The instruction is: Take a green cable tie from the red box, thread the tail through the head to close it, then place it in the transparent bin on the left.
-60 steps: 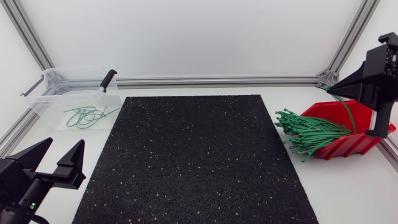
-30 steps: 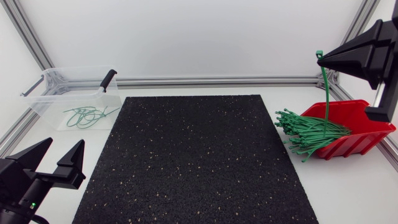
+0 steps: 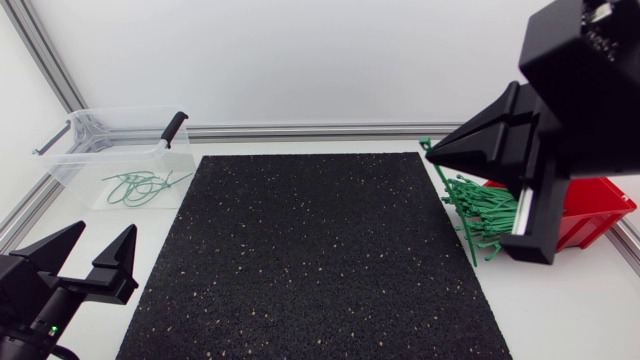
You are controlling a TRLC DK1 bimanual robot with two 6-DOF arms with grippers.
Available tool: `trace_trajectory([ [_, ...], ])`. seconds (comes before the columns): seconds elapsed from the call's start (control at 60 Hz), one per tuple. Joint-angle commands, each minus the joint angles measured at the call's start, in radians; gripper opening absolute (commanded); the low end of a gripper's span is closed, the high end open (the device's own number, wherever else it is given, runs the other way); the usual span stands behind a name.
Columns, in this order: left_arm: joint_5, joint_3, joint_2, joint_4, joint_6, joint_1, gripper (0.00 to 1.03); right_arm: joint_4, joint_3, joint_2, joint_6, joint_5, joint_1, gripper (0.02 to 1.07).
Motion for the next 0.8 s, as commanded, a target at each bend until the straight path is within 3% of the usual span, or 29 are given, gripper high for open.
trace_trajectory([
  [0.0, 0.002, -0.039, 0.009, -0.019, -0.026, -0.006, 0.99, -0.008, -0.007, 0.019, 0.077, -0.032, 0.026, 0.08],
  [0.3, 0.002, -0.039, 0.009, -0.021, -0.026, -0.008, 0.99, -0.005, 0.004, 0.123, 0.215, -0.034, 0.111, 0.08],
  [0.383, 0.002, -0.039, 0.009, -0.021, -0.026, -0.008, 0.99, -0.031, 0.022, 0.167, 0.347, -0.054, 0.131, 0.08],
  [0.483, 0.002, -0.039, 0.010, -0.021, -0.026, -0.008, 0.99, -0.066, 0.048, 0.217, 0.451, -0.192, 0.107, 0.08],
  [0.65, 0.001, -0.041, 0.010, -0.021, -0.026, -0.008, 0.99, -0.048, 0.070, 0.232, 0.491, -0.322, 0.062, 0.08],
  [0.783, 0.002, -0.039, 0.010, -0.021, -0.026, -0.008, 0.99, 0.007, 0.079, 0.233, 0.559, -0.528, -0.074, 0.08],
])
